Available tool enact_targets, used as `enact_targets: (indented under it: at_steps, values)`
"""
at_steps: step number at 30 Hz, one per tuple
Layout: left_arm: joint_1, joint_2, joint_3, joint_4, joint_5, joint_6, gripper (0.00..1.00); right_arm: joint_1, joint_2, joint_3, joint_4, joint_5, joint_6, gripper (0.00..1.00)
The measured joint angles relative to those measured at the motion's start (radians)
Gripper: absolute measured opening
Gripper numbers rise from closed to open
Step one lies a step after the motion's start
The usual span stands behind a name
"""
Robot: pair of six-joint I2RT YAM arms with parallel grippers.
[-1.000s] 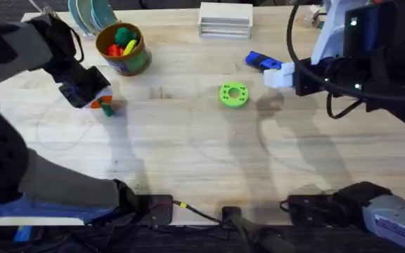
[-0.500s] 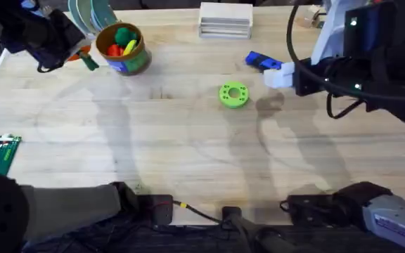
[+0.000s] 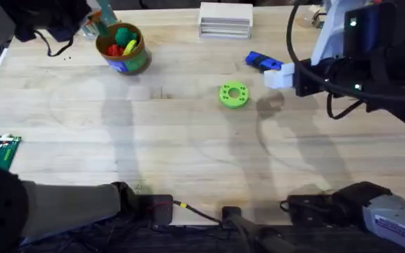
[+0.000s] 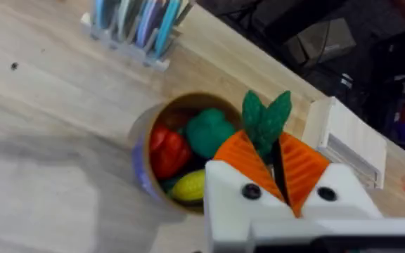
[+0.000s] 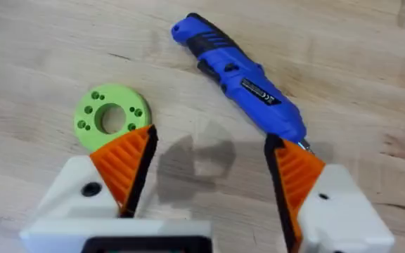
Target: Pick up the gripper from the table and insert it into the empty holder that is missing its gripper. Then pick up a screw, insert it into the mounting hole, and use the screwdriver to tighten it. Finally, clean up the table by picking up the vegetable and placing it into the bucket.
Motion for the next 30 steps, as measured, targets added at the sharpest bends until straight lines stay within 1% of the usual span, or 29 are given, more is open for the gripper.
enact_targets:
  at_steps: [3, 5, 8, 14, 20, 21, 23, 24, 26, 28, 29, 30]
  values:
    - [-0.021, 0.018, 0.000, 0.053, 0.009, 0.000, 0.045, 0.000, 0.000, 0.000, 0.000, 0.000, 0.000, 0.980]
    - [-0.029, 0.042, 0.000, 0.070, 0.013, 0.000, 0.042, 0.000, 0.000, 0.000, 0.000, 0.000, 0.000, 0.980]
    - [-0.030, 0.089, 0.000, 0.071, 0.013, 0.000, 0.015, 0.000, 0.000, 0.000, 0.000, 0.000, 0.000, 0.980]
    - [-0.029, 0.167, 0.000, 0.060, 0.012, -0.012, 0.017, 0.000, 0.000, 0.000, -0.001, 0.000, 0.000, 0.982]
    - [-0.029, 0.175, 0.000, 0.060, 0.012, -0.015, 0.016, 0.000, 0.000, 0.000, -0.001, 0.000, 0.000, 0.982]
    - [-0.029, 0.175, 0.000, 0.058, 0.012, -0.015, 0.028, 0.000, 0.000, 0.000, 0.000, 0.000, 0.000, 0.982]
    - [-0.029, 0.175, 0.000, 0.054, 0.013, -0.017, 0.244, 0.000, 0.000, 0.000, -0.001, 0.000, 0.000, 0.982]
    - [-0.029, 0.175, 0.000, 0.048, 0.013, -0.021, 0.332, 0.000, 0.000, 0.000, -0.001, 0.000, 0.000, 0.982]
    - [-0.029, 0.175, 0.000, 0.036, 0.012, -0.021, 0.427, 0.000, 0.000, 0.000, -0.001, 0.000, 0.000, 0.982]
    - [-0.029, 0.175, 0.000, 0.032, 0.012, -0.021, 0.478, 0.000, 0.000, 0.000, -0.001, 0.000, 0.000, 0.982]
    - [-0.028, 0.175, 0.000, 0.032, 0.013, -0.016, 0.554, 0.000, 0.000, 0.000, -0.001, 0.000, 0.000, 0.982]
    - [-0.028, 0.175, 0.000, 0.031, 0.017, -0.007, 0.686, 0.000, 0.000, 0.000, 0.000, 0.000, 0.000, 0.982]
